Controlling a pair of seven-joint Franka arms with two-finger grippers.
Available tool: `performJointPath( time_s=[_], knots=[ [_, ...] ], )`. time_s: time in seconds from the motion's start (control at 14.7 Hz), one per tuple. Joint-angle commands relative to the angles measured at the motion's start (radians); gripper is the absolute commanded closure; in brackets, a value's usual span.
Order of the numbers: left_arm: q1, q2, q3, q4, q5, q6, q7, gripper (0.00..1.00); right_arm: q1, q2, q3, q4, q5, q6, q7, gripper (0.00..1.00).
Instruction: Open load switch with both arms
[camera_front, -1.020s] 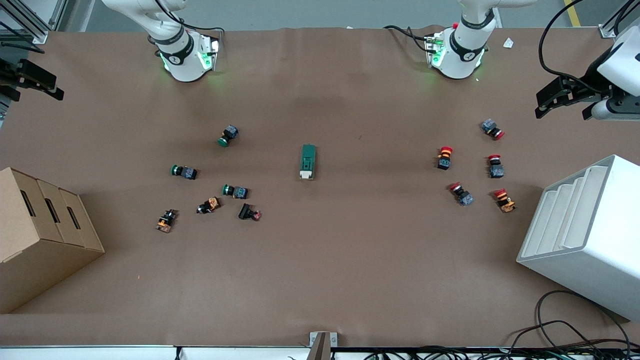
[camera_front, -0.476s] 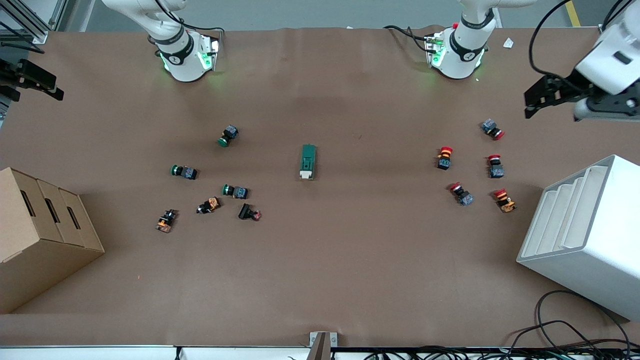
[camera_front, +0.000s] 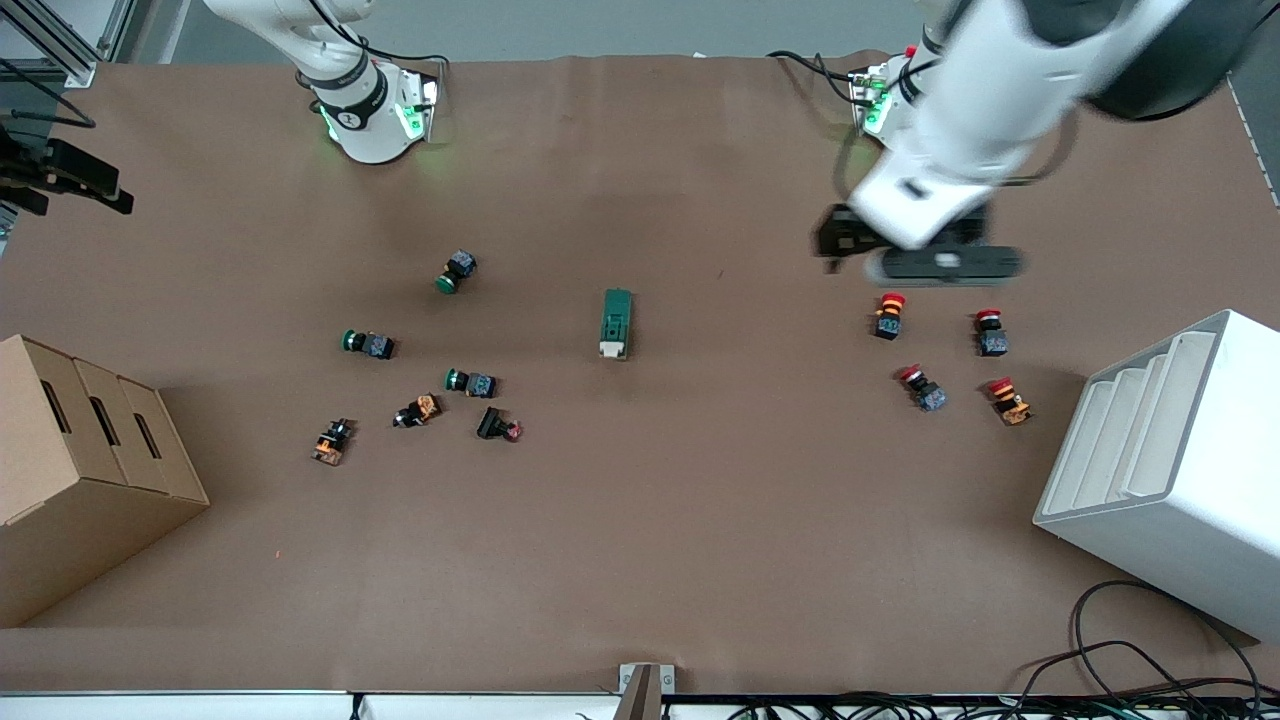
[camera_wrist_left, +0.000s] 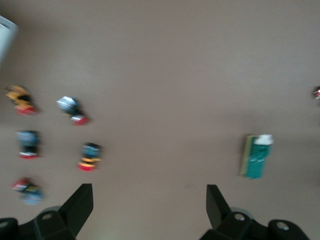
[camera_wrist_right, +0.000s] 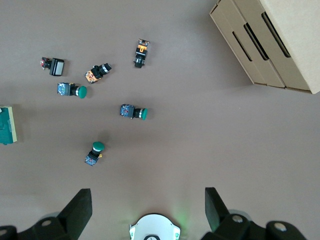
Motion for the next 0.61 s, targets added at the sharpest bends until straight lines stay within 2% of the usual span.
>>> performJointPath(
  time_s=[0.0, 0.2, 0.34, 0.54],
  knots=[
    [-0.083, 0.06, -0.032, -0.021, 0.039, 0.105, -0.236, 0.0, -0.011, 0.034, 0.006, 0.009, -0.019, 0.014, -0.01, 0.0],
    [-0.241, 0.14, -0.032, -0.061, 0.179, 0.208, -0.512, 0.0, -0.011, 0.207, 0.004, 0.048, -0.025, 0.081, -0.021, 0.0],
    [-0.331, 0.221, -0.034, -0.065, 0.301, 0.254, -0.719, 0.0, 0.012, 0.21, 0.011, 0.049, -0.041, 0.095, 0.005, 0.0],
    [-0.44, 0.325, -0.034, -0.067, 0.473, 0.289, -0.948, 0.0, 0.078, 0.223, 0.014, 0.045, -0.024, 0.106, 0.26, 0.0]
  ],
)
